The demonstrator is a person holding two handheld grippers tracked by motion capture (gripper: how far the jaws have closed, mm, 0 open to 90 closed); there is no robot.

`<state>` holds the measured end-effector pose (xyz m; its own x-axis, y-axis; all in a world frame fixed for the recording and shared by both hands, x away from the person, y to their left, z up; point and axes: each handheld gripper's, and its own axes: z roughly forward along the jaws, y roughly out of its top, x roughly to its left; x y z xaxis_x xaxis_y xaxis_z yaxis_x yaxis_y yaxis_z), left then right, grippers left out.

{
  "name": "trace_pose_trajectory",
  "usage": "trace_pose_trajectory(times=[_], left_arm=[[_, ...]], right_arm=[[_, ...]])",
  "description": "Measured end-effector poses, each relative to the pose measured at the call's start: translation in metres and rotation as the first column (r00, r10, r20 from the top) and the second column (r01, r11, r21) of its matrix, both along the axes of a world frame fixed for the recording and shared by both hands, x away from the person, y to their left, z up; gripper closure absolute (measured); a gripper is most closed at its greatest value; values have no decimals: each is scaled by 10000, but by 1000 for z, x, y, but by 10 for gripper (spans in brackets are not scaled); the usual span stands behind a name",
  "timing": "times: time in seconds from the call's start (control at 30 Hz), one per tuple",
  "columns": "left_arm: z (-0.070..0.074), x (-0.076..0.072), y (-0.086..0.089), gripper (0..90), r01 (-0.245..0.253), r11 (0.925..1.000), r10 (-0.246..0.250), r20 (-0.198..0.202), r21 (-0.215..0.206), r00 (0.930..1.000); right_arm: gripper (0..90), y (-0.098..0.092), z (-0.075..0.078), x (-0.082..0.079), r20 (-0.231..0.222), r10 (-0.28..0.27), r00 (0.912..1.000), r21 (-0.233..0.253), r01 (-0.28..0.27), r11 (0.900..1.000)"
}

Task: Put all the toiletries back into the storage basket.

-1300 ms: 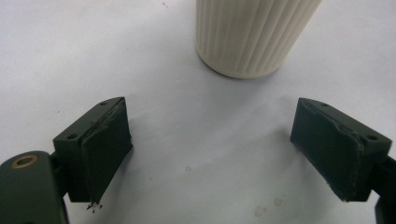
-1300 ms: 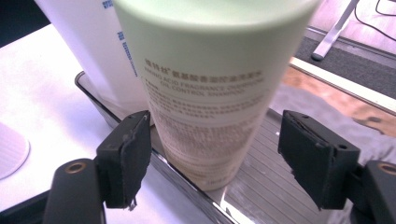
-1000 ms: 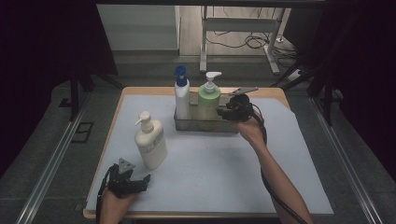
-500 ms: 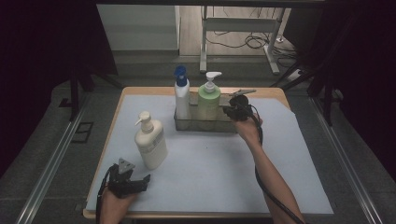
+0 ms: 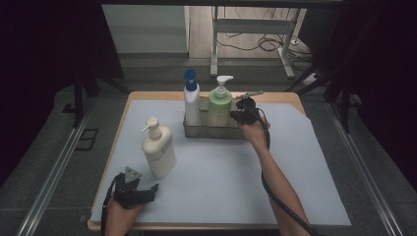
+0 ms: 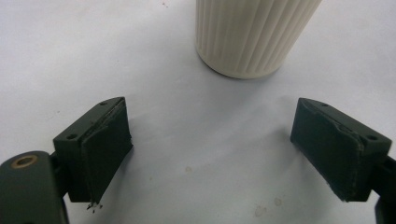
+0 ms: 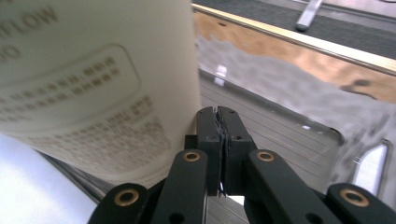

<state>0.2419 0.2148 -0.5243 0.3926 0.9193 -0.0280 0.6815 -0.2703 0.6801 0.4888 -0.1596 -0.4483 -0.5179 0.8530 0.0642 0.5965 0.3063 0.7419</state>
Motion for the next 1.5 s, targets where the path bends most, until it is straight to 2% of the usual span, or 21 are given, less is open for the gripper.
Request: trace_pose_trajectory(times=[0.13,0.3,0.57,1.03,1.1,1.2,1.27,1.5], left_arm=[[0,0,0,118,0,10000,0,-3,1,10000],[0,0,0,118,1,10000,-1,-4,5,10000],[0,0,0,119,-1,10000,1,-2,1,10000],[0,0,0,118,-4,10000,4,-13,4,10000],[0,0,0,118,-2,10000,2,-11,5,10000],[0,0,0,119,-2,10000,2,-12,5,10000],[0,0,0,119,-1,10000,1,-11,5,10000],[0,0,0,119,-3,10000,3,-2,5,10000]], right_arm=[[891,0,-2,1,-116,-40,9999,173,42,9998],[890,3,-4,0,-160,23,9999,106,-22,9999],[884,20,-7,-4,-190,480,9987,-18,-480,9988],[895,26,-8,-6,-176,341,9993,48,-341,9994],[896,26,-8,-7,-194,289,9994,21,-289,9996],[895,28,-9,-8,-223,385,9990,-320,-392,9987],[894,27,-10,-8,-226,415,9989,-280,-421,9987],[774,21,-4,-9,-9,448,9990,-532,-448,9976]])
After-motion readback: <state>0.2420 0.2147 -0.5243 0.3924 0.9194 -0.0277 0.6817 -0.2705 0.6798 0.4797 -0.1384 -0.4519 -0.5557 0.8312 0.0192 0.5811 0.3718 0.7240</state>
